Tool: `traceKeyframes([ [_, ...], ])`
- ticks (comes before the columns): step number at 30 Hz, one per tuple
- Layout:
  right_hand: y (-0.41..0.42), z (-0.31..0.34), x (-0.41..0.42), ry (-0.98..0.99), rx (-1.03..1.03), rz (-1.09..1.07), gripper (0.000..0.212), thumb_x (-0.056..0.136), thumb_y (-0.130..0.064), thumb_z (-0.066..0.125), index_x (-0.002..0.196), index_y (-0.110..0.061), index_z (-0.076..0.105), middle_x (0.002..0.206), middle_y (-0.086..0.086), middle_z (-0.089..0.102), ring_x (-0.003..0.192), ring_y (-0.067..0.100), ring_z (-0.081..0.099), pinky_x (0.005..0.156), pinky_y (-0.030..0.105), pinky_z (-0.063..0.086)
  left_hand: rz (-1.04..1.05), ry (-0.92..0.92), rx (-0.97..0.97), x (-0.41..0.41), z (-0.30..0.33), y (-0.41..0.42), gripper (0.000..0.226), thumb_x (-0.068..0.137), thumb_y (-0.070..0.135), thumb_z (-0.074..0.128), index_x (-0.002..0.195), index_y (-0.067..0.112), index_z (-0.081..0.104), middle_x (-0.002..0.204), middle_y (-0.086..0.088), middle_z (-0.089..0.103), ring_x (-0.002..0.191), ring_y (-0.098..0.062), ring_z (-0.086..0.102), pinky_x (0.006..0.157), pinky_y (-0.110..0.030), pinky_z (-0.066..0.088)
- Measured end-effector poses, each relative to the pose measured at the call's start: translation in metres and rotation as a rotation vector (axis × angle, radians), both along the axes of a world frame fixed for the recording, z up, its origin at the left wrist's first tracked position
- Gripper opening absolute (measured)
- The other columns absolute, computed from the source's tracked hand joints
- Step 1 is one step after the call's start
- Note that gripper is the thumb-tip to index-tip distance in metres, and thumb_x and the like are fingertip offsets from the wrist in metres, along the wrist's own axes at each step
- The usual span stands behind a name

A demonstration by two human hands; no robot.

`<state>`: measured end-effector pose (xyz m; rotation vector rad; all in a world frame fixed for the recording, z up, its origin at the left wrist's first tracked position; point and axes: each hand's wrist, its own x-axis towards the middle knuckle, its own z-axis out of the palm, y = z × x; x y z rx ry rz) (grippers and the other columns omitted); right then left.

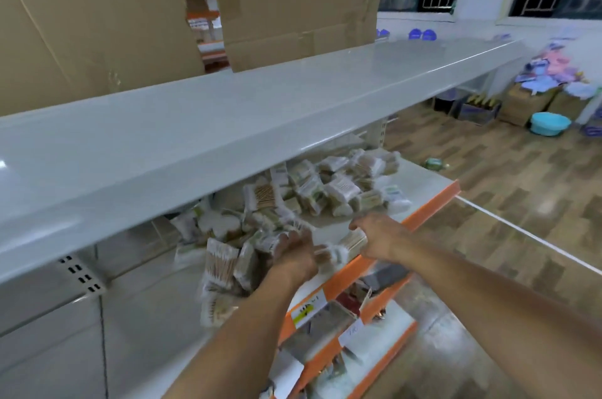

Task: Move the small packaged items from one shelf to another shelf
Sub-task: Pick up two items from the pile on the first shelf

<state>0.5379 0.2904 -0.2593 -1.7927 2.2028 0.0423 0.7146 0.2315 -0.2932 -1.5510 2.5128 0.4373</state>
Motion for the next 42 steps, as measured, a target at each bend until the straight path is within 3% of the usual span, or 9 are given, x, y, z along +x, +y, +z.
traceKeyframes([
  [7, -0.014, -0.016, -0.028, -0.010, 0.002, 0.114, 0.072, 0.084, 0.003, 0.059, 0.149, -0.023, 0.042, 0.155, 0.006, 0.035, 0.141, 0.023, 0.037, 0.112, 0.035, 0.039, 0.130, 0.136, 0.112, -0.006, 0.000, -0.003, 0.071, 0.082, 0.038, 0.070, 0.143, 0.021, 0.039, 0.142, -0.007, 0.047, 0.136, -0.029, 0.039, 0.114, -0.039, 0.032],
  [11, -0.023, -0.021, -0.039, -0.064, 0.009, 0.122, 0.074, 0.081, 0.004, 0.060, 0.147, -0.025, 0.045, 0.155, 0.004, 0.037, 0.141, 0.023, 0.038, 0.109, 0.033, 0.042, 0.287, 0.421, 0.186, 0.000, 0.008, -0.008, 0.073, 0.065, 0.064, 0.079, 0.119, 0.021, 0.057, 0.112, 0.006, 0.060, 0.105, -0.017, 0.061, 0.080, -0.028, 0.051],
  [15, -0.026, -0.028, -0.045, -0.130, 0.008, 0.096, 0.063, 0.081, -0.002, 0.066, 0.137, -0.027, 0.054, 0.147, 0.006, 0.044, 0.124, 0.022, 0.053, 0.089, 0.028, 0.053, 0.359, 0.585, 0.288, 0.009, 0.018, -0.016, 0.077, 0.046, 0.068, 0.076, 0.107, 0.025, 0.056, 0.099, 0.004, 0.066, 0.088, -0.013, 0.063, 0.068, -0.029, 0.053],
  [20, -0.025, -0.036, -0.048, -0.193, 0.004, 0.078, 0.054, 0.084, -0.018, 0.070, 0.135, -0.028, 0.054, 0.142, 0.006, 0.048, 0.123, 0.022, 0.053, 0.093, 0.026, 0.047, 0.406, 0.765, 0.436, 0.021, 0.021, -0.024, 0.067, 0.058, 0.058, 0.082, 0.105, 0.015, 0.062, 0.080, 0.002, 0.059, 0.069, -0.011, 0.057, 0.059, -0.025, 0.044],
  [25, -0.024, -0.038, -0.049, -0.280, -0.032, 0.029, 0.045, 0.088, -0.028, 0.070, 0.131, -0.027, 0.056, 0.138, 0.005, 0.052, 0.113, 0.021, 0.057, 0.087, 0.027, 0.048, 0.436, 0.874, 0.471, 0.022, 0.017, -0.029, 0.042, 0.072, 0.048, 0.083, 0.095, 0.018, 0.065, 0.081, 0.000, 0.066, 0.063, -0.010, 0.056, 0.054, -0.020, 0.041],
  [33, -0.030, -0.038, -0.048, -0.630, -0.073, -0.145, 0.051, 0.078, -0.056, 0.075, 0.114, -0.021, 0.066, 0.115, -0.001, 0.066, 0.102, 0.019, 0.063, 0.088, 0.033, 0.052, 0.436, 1.025, 0.512, 0.027, 0.020, -0.025, 0.067, 0.051, 0.059, 0.088, 0.097, 0.015, 0.066, 0.091, -0.004, 0.070, 0.077, -0.016, 0.059, 0.069, -0.029, 0.045],
  [36, -0.032, -0.037, -0.044, -0.926, -0.084, -0.328, 0.052, 0.076, -0.050, 0.078, 0.114, -0.017, 0.065, 0.098, 0.006, 0.066, 0.088, 0.021, 0.065, 0.074, 0.032, 0.057, 0.428, 1.102, 0.588, 0.031, 0.021, -0.024, 0.068, 0.060, 0.051, 0.089, 0.110, 0.012, 0.065, 0.103, -0.007, 0.071, 0.089, -0.019, 0.063, 0.081, -0.032, 0.049],
  [39, -0.031, -0.035, -0.043, -1.204, -0.052, -0.442, 0.045, 0.081, -0.038, 0.077, 0.118, -0.022, 0.056, 0.115, 0.010, 0.055, 0.095, 0.026, 0.072, 0.074, 0.039, 0.062, 0.436, 1.206, 0.651, 0.031, 0.026, -0.025, 0.061, 0.075, 0.040, 0.083, 0.121, 0.007, 0.061, 0.104, -0.009, 0.072, 0.094, -0.022, 0.068, 0.095, -0.039, 0.051],
  [42, -0.032, -0.031, -0.041, -1.298, -0.093, -0.509, 0.041, 0.084, -0.037, 0.074, 0.120, -0.024, 0.058, 0.113, 0.009, 0.053, 0.080, 0.023, 0.069, 0.064, 0.032, 0.058, 0.432, 1.278, 0.668, 0.032, 0.031, -0.027, 0.054, 0.080, 0.039, 0.078, 0.124, 0.012, 0.062, 0.109, -0.010, 0.071, 0.105, -0.028, 0.068, 0.102, -0.047, 0.048],
])
